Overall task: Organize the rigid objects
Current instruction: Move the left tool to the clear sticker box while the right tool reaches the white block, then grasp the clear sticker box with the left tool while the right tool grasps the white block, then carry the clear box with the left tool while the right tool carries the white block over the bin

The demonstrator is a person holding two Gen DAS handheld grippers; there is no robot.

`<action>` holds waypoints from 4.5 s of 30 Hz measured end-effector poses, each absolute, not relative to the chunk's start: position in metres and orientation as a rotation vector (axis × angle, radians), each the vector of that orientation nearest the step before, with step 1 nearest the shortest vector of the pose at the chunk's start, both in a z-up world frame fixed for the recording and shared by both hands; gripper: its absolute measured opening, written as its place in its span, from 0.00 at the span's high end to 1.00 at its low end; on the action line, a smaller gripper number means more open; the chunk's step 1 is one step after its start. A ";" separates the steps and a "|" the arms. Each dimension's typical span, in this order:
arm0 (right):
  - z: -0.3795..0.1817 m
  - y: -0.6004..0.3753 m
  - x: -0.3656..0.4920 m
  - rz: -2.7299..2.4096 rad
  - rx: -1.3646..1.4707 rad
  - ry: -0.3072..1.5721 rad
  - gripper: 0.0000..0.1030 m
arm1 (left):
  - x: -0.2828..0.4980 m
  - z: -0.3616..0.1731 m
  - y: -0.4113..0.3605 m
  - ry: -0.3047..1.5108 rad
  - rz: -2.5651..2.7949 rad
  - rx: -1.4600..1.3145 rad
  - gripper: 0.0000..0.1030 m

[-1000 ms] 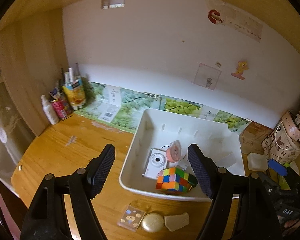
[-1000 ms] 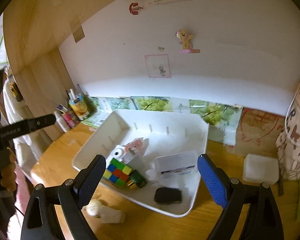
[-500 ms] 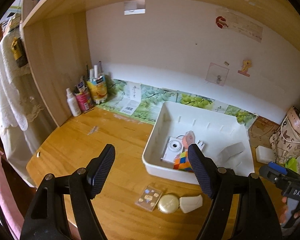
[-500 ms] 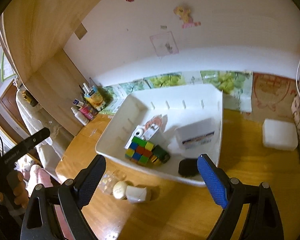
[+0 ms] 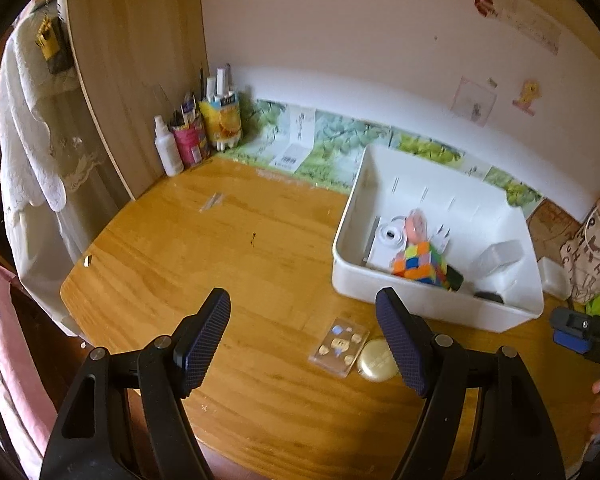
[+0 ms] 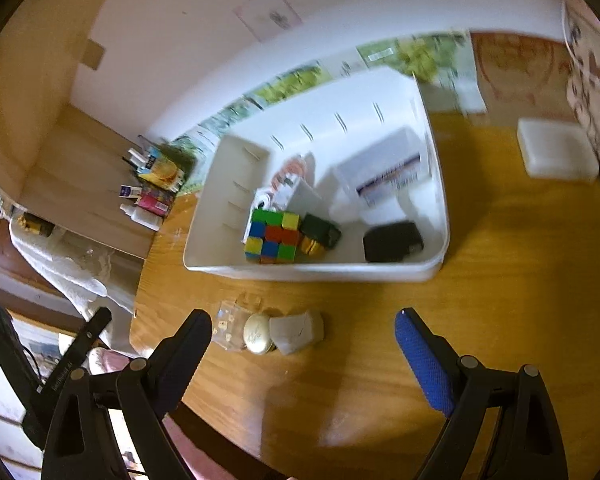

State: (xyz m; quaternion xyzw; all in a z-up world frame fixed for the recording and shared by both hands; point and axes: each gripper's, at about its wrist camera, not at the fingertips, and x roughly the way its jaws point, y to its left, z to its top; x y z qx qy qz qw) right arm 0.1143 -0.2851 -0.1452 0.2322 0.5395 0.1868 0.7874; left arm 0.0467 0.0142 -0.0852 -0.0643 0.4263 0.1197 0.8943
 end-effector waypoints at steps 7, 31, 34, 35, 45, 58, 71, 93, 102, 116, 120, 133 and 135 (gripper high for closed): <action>-0.175 -0.270 0.118 0.304 0.572 1.315 0.09 | 0.054 -0.102 0.017 0.953 0.179 -0.091 0.24; -0.259 -0.221 0.124 -0.004 0.963 1.578 0.09 | 0.114 -0.192 -0.002 1.325 -0.231 0.155 0.24; -0.263 -0.215 0.128 -0.060 0.971 1.582 0.09 | 0.118 -0.206 -0.007 1.377 -0.274 0.200 0.24; -0.264 -0.213 0.129 -0.073 0.970 1.583 0.09 | 0.119 -0.210 -0.009 1.391 -0.291 0.213 0.24; -0.273 -0.196 0.136 -0.182 0.949 1.607 0.19 | 0.128 -0.232 -0.020 1.455 -0.396 0.286 0.24; -0.266 -0.193 0.145 -0.295 0.820 1.615 0.33 | 0.125 -0.252 -0.033 1.532 -0.491 0.274 0.27; -0.253 -0.182 0.147 -0.279 0.799 1.565 0.46 | 0.132 -0.246 -0.017 1.535 -0.508 0.230 0.44; -0.250 -0.181 0.094 -0.225 0.781 1.553 0.46 | 0.154 -0.236 0.024 1.581 -0.428 0.082 0.45; -0.226 -0.173 0.088 -0.155 0.680 1.541 0.47 | 0.158 -0.225 0.058 1.563 -0.320 -0.014 0.45; -0.188 -0.151 0.096 -0.013 0.460 1.475 0.47 | 0.166 -0.185 0.113 1.451 -0.111 -0.160 0.45; -0.173 -0.154 0.095 0.027 0.402 1.443 0.47 | 0.163 -0.171 0.114 1.408 -0.054 -0.170 0.45; -0.129 -0.144 0.093 0.172 0.249 1.212 0.48 | 0.161 -0.117 0.107 1.195 0.011 -0.190 0.45; -0.121 -0.144 0.092 0.190 0.229 1.159 0.48 | 0.162 -0.108 0.102 1.163 -0.001 -0.192 0.45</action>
